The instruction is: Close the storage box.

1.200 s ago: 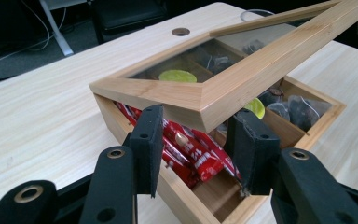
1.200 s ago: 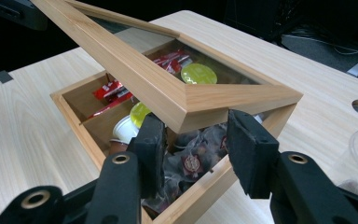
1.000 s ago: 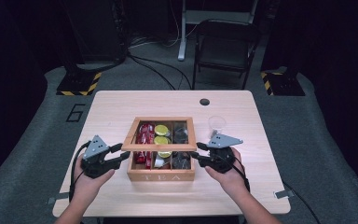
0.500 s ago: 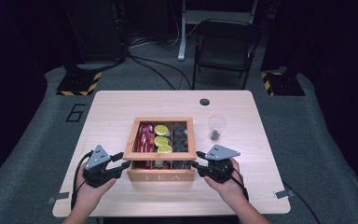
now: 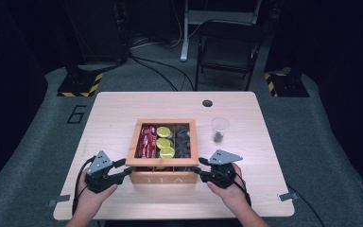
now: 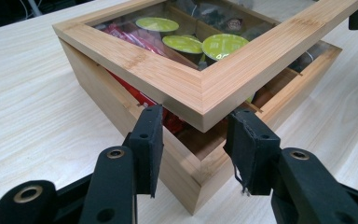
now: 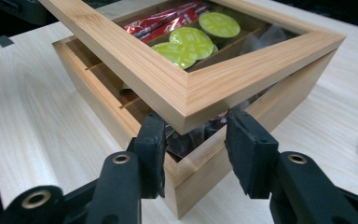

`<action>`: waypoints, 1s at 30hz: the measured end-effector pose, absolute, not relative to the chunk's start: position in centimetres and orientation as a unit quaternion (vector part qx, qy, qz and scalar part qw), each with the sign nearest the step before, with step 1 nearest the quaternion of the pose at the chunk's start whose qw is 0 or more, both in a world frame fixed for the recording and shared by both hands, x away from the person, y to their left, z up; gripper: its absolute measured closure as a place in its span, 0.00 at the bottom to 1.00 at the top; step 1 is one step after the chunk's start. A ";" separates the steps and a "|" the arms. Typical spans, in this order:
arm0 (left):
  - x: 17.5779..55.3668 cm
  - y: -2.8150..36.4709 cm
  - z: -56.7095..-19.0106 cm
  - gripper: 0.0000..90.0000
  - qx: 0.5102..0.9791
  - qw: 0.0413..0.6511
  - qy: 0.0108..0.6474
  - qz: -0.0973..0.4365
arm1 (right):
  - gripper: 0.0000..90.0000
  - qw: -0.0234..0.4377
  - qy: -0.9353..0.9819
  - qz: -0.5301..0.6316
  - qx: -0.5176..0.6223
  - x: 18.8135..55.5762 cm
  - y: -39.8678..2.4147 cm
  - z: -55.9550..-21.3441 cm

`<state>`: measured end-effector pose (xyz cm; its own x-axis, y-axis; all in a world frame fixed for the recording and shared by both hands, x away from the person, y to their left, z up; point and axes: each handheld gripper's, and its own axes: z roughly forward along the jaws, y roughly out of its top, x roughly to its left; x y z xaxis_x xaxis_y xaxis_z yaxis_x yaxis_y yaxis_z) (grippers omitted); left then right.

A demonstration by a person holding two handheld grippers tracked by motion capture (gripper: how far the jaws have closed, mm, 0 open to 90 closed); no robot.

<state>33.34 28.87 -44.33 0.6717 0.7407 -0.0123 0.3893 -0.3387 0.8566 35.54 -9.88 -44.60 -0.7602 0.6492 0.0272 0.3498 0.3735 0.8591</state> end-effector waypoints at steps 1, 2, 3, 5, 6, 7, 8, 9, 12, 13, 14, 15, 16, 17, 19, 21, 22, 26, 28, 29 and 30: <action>33.3 28.9 -44.4 0.63 0.795 0.451 0.355 0.194 | 0.64 0.158 0.814 0.469 0.306 35.6 -9.9 -44.7; 33.3 28.9 -44.5 0.63 0.796 0.450 0.356 0.192 | 0.65 0.155 0.813 0.468 0.310 35.6 -9.8 -44.7; 33.3 28.9 -44.5 0.63 0.797 0.450 0.356 0.191 | 0.65 0.154 0.813 0.468 0.311 35.5 -9.7 -44.9; 33.4 28.9 -44.7 0.63 0.799 0.448 0.355 0.188 | 0.65 0.155 0.816 0.466 0.306 35.5 -9.7 -45.0; 33.4 28.9 -44.7 0.63 0.800 0.446 0.354 0.188 | 0.65 0.156 0.817 0.463 0.306 35.5 -9.7 -45.1; 33.4 28.9 -44.7 0.63 0.802 0.444 0.351 0.188 | 0.65 0.156 0.816 0.464 0.308 35.4 -9.6 -45.1; 33.5 29.0 -44.8 0.62 0.804 0.443 0.350 0.188 | 0.65 0.155 0.816 0.463 0.309 35.4 -9.6 -45.1; 33.4 28.9 -44.9 0.62 0.802 0.444 0.353 0.185 | 0.65 0.156 0.817 0.463 0.305 35.4 -9.7 -45.2; 33.5 29.0 -45.0 0.62 0.804 0.441 0.351 0.187 | 0.64 0.151 0.818 0.462 0.308 35.3 -9.8 -45.3; 33.4 28.9 -45.1 0.62 0.804 0.441 0.353 0.185 | 0.64 0.152 0.819 0.461 0.305 35.3 -9.8 -45.3; 33.4 29.0 -45.0 0.62 0.806 0.440 0.352 0.181 | 0.63 0.150 0.820 0.460 0.305 35.2 -9.8 -45.4; 33.4 29.0 -45.1 0.62 0.806 0.439 0.352 0.180 | 0.63 0.151 0.818 0.460 0.309 35.2 -9.8 -45.4; 33.4 29.0 -45.1 0.62 0.807 0.439 0.352 0.179 | 0.63 0.151 0.818 0.460 0.311 35.1 -9.8 -45.4; 33.4 29.0 -45.1 0.62 0.806 0.440 0.353 0.178 | 0.63 0.151 0.818 0.460 0.312 35.1 -9.8 -45.4; 33.5 29.0 -45.1 0.62 0.806 0.440 0.353 0.178 | 0.63 0.149 0.817 0.460 0.313 35.1 -9.8 -45.4; 33.5 29.1 -45.2 0.62 0.808 0.438 0.352 0.175 | 0.63 0.150 0.819 0.460 0.309 35.1 -9.9 -45.4; 33.5 29.1 -45.2 0.62 0.810 0.436 0.352 0.174 | 0.63 0.149 0.821 0.458 0.306 35.1 -9.9 -45.4; 33.6 29.1 -45.3 0.62 0.811 0.434 0.352 0.173 | 0.63 0.146 0.819 0.457 0.314 35.1 -9.8 -45.6; 33.6 29.0 -45.4 0.62 0.808 0.435 0.357 0.171 | 0.63 0.147 0.821 0.456 0.312 35.1 -9.8 -45.6; 33.6 29.1 -45.4 0.61 0.809 0.435 0.358 0.168 | 0.63 0.147 0.821 0.455 0.312 35.1 -9.8 -45.6; 33.6 29.1 -45.4 0.60 0.810 0.433 0.357 0.168 | 0.63 0.147 0.821 0.455 0.311 35.1 -9.8 -45.6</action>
